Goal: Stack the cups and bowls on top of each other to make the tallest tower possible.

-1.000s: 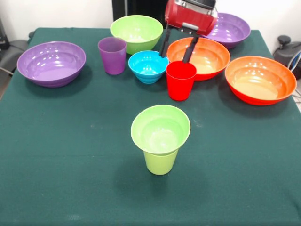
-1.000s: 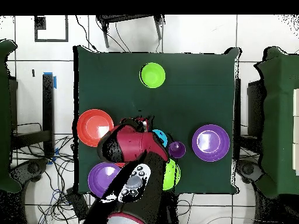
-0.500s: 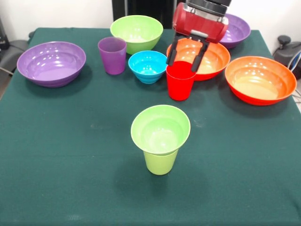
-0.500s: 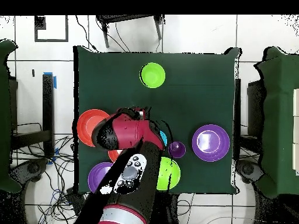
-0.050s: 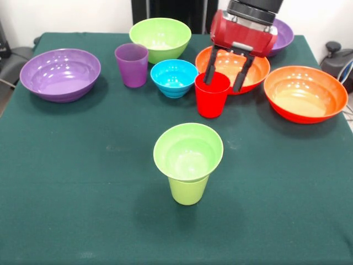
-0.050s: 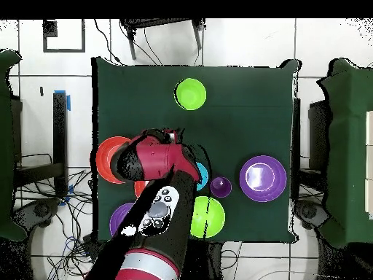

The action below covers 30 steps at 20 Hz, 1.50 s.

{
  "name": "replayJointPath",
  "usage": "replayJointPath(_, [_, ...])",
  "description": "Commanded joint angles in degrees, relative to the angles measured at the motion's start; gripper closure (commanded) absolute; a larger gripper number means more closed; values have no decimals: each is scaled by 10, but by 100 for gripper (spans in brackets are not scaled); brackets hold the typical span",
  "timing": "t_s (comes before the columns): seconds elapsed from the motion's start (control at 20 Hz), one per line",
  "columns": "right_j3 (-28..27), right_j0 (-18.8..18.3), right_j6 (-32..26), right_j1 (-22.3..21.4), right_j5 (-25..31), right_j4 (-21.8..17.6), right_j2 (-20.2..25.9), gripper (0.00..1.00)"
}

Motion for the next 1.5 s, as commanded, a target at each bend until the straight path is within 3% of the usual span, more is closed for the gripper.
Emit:
replayJointPath(0.05, [-23, 22, 93, 30, 48, 28, 51, 0])
replayJointPath(0.6, [-13, 47, 104, 43, 31, 49, 25, 0])
replayJointPath(1.5, [22, 29, 75, 25, 4, 27, 32, 0])
